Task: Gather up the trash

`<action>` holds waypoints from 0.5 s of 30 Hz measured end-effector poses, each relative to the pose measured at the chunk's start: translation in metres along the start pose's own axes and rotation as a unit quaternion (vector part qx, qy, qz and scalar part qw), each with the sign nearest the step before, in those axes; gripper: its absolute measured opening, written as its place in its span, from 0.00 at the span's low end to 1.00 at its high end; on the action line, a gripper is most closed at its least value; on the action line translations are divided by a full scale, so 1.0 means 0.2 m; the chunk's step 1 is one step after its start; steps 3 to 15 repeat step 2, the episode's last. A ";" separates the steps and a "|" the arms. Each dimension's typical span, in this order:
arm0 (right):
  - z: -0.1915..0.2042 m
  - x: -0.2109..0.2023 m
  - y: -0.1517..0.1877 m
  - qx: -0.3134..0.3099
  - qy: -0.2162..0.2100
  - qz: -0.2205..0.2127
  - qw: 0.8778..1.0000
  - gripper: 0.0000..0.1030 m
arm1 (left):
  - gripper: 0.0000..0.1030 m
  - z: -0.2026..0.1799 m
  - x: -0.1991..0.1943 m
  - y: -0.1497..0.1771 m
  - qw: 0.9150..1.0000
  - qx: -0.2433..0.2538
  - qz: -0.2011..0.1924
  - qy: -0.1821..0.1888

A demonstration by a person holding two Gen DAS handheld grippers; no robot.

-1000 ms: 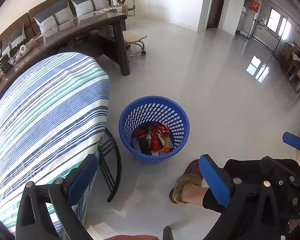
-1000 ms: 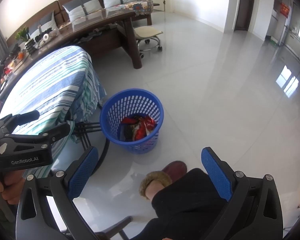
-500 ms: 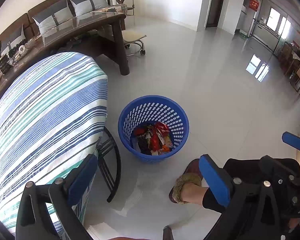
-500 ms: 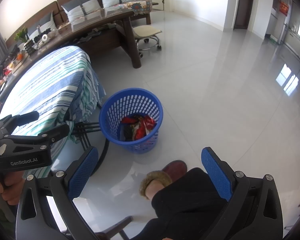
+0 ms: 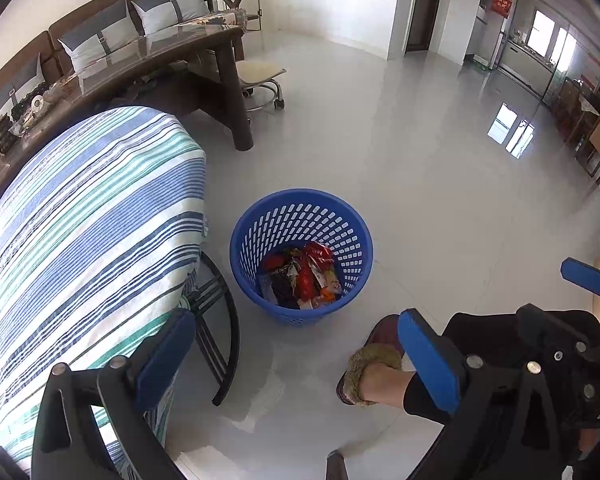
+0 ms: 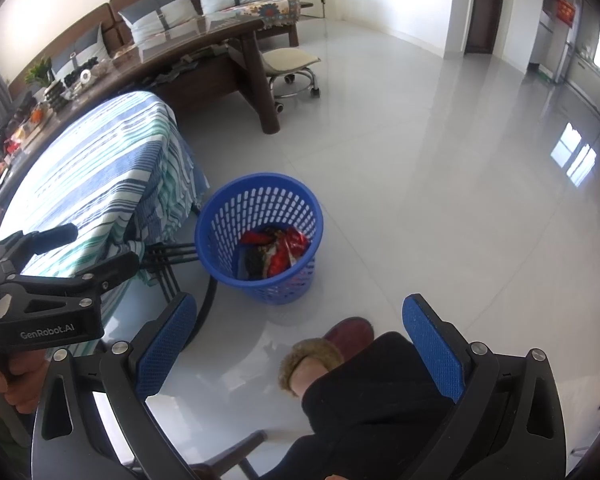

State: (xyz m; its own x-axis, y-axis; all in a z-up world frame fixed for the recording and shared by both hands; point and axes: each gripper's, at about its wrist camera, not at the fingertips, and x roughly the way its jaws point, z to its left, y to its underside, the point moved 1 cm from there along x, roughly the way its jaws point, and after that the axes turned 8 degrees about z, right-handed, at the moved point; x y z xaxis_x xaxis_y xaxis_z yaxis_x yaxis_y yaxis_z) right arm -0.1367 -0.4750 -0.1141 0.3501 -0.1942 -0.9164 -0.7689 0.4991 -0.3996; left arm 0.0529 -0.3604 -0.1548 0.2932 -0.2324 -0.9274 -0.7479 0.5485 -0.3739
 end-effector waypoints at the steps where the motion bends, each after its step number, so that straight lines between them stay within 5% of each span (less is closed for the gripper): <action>1: 0.00 0.00 0.00 0.001 0.000 0.000 1.000 1.00 | 1.00 0.00 0.00 0.00 1.000 -0.002 0.000 0.000; 15: 0.00 0.00 0.00 0.001 0.001 0.000 1.000 1.00 | 1.00 0.01 -0.01 0.00 1.000 -0.003 0.000 0.000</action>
